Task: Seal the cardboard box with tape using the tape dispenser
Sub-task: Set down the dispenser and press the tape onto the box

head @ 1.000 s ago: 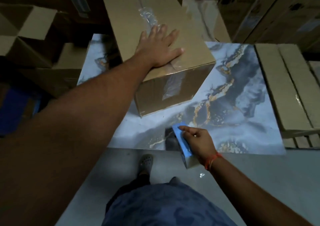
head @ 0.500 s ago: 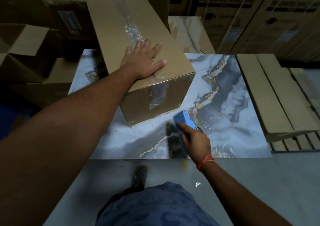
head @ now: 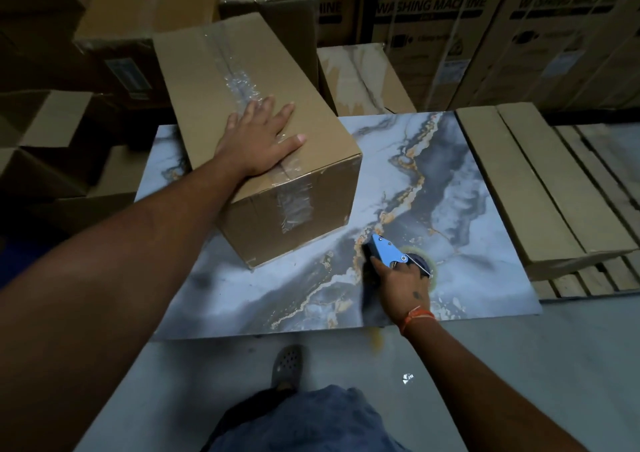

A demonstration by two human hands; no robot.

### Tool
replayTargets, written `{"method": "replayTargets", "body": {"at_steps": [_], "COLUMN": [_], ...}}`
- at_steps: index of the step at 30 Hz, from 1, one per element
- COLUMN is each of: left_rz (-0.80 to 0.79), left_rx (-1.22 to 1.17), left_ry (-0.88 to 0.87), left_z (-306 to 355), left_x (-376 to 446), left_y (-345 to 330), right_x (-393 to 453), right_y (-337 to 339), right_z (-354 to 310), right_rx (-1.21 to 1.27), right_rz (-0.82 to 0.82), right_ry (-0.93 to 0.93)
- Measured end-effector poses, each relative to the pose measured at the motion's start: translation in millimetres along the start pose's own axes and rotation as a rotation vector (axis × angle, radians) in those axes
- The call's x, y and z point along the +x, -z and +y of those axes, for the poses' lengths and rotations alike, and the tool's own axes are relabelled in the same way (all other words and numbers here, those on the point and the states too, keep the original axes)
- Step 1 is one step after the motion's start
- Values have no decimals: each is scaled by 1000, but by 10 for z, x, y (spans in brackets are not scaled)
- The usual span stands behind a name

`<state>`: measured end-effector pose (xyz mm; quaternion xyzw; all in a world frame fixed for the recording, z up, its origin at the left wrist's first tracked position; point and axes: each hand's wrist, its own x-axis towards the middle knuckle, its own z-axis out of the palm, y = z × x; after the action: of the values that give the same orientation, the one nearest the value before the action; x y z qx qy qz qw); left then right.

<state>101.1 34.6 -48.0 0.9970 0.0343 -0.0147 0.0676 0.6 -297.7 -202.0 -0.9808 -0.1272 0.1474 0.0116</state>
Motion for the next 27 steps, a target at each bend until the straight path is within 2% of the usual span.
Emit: {"method": "replayTargets", "body": {"at_steps": [2, 5, 7, 9, 11, 14, 18, 27], "left_rz": [-2, -5, -14, -36, -76, -152, -139, -71], "left_rx": [4, 0, 10, 19, 26, 55, 96, 78], "left_ry": [2, -2, -5, -10, -32, -135, -286, -330], "left_z": [7, 18, 11, 9, -9, -111, -303, -328], "left_x": [-9, -17, -14, -1, 12, 4, -80, -111], "left_y": [9, 19, 17, 15, 37, 128, 157, 96], "right_x": [-105, -284, -361, -393, -377, -299, -102, 82], "right_y": [110, 212, 293, 461, 640, 799, 762, 589], "right_z": [-98, -307, -543, -882, -1272, -1832, -2375, -2493], "right_rx": [-27, 80, 305, 607, 832, 1000, 1236, 1494], "right_rz": [21, 234, 389, 446, 461, 496, 470, 292], "right_ry": [-103, -184, -67, 47, 117, 168, 64, -136]}}
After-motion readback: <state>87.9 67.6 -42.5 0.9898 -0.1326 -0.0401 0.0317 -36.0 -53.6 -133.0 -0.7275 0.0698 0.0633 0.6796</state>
